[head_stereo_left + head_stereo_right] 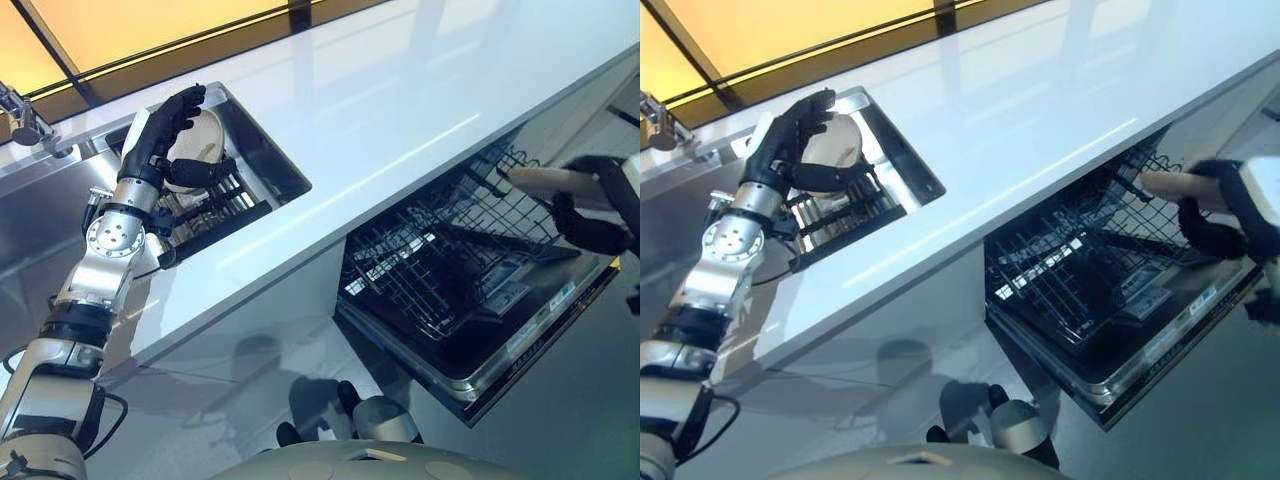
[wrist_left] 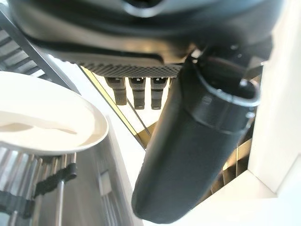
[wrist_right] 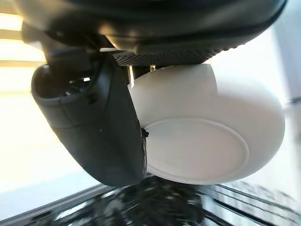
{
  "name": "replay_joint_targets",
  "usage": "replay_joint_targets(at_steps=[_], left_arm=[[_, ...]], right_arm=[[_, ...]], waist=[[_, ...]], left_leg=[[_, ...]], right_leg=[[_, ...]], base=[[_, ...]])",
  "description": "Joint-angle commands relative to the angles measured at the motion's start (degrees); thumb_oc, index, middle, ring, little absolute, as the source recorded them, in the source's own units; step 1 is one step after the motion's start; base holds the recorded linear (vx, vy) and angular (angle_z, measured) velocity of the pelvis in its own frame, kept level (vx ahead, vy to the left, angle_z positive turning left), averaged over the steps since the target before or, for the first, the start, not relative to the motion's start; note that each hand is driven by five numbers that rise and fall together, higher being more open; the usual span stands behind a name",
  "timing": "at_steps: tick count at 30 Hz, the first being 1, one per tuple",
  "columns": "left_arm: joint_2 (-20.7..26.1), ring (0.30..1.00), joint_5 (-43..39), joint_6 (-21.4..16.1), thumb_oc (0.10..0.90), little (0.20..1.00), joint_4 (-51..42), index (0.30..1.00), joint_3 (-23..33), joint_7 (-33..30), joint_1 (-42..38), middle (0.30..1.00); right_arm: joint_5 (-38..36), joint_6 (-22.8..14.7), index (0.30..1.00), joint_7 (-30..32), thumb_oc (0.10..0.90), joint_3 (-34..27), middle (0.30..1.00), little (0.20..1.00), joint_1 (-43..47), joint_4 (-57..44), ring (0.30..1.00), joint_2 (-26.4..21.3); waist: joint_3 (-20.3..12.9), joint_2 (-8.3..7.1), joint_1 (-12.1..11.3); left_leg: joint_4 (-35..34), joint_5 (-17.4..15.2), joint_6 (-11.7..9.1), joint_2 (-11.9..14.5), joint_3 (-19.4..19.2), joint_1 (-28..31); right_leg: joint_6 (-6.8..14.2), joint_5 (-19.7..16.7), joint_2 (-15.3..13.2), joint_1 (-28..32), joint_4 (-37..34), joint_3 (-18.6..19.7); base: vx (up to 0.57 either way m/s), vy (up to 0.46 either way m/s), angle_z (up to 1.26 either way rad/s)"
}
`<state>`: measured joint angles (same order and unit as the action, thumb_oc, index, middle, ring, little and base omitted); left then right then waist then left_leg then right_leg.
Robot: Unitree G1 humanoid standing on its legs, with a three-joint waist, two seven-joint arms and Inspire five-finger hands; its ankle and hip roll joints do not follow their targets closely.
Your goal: Pick up plates and place into dishwasher.
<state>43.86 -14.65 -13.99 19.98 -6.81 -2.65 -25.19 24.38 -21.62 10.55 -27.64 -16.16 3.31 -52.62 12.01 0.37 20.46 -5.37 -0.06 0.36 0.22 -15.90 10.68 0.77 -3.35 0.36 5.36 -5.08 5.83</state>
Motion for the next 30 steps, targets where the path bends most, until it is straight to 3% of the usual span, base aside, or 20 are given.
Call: replay_joint_targets(at_steps=[1,6,12,20,30], left_arm=[[4.8,0.900,-1.2,-7.1,0.800,0.900,-4.3,0.900,4.8,-3.2,-3.7,0.900],[3.9,0.900,-3.0,-6.4,0.800,0.900,-8.7,0.900,6.2,-1.5,-2.1,0.900],[4.0,0.900,-2.4,-5.2,0.800,0.900,-12.5,0.900,3.7,-2.1,-2.8,0.900],[2.6,0.900,-2.0,-6.9,0.800,0.900,-13.0,0.900,0.2,-3.9,-3.9,0.900],[1.1,0.900,-2.3,-5.5,0.800,0.900,-15.5,0.900,-3.3,-4.9,-5.8,0.900]], right_arm=[[-4.0,-1.8,0.300,6.7,0.100,-9.2,0.300,0.200,4.3,-1.2,0.300,-2.9],[-11.5,0.6,0.300,-0.5,0.100,-6.9,0.300,0.200,3.6,-0.1,0.300,3.0],[-19.9,4.7,0.300,-7.9,0.100,3.3,0.300,0.200,7.4,1.8,0.300,6.7],[-22.9,7.4,0.300,-7.6,0.100,14.1,0.300,0.200,13.1,4.5,0.300,10.2],[-24.3,9.2,0.300,-6.8,0.100,22.3,0.300,0.200,17.8,9.7,0.300,12.6]], waist=[[-5.9,0.16,-1.2],[-5.3,0.47,-1.1],[-5.1,0.81,-2.3],[-5.2,1.28,-4.3],[-5.1,1.29,-6.3]], left_leg=[[1.8,-5.5,1.6,-1.7,-0.9,-0.6],[1.9,-5.4,1.6,-1.9,-0.8,-0.9],[1.9,-5.2,1.6,-1.9,-0.4,-1.0],[2.3,-5.0,1.4,-1.6,-0.2,-1.2],[2.8,-5.2,1.3,-1.6,0.9,-1.2]], right_leg=[[6.4,4.0,2.3,-3.7,6.3,-2.6],[6.4,3.9,2.3,-4.1,6.5,-2.9],[6.2,3.8,1.9,-3.8,6.1,-3.7],[5.7,3.8,1.6,-3.7,6.1,-4.6],[5.5,4.1,1.2,-3.1,6.1,-5.5]], base=[[0.00,-0.015,-0.05],[0.00,-0.004,-0.02],[0.00,0.000,0.00],[0.00,0.002,0.01],[0.00,-0.006,0.05]])
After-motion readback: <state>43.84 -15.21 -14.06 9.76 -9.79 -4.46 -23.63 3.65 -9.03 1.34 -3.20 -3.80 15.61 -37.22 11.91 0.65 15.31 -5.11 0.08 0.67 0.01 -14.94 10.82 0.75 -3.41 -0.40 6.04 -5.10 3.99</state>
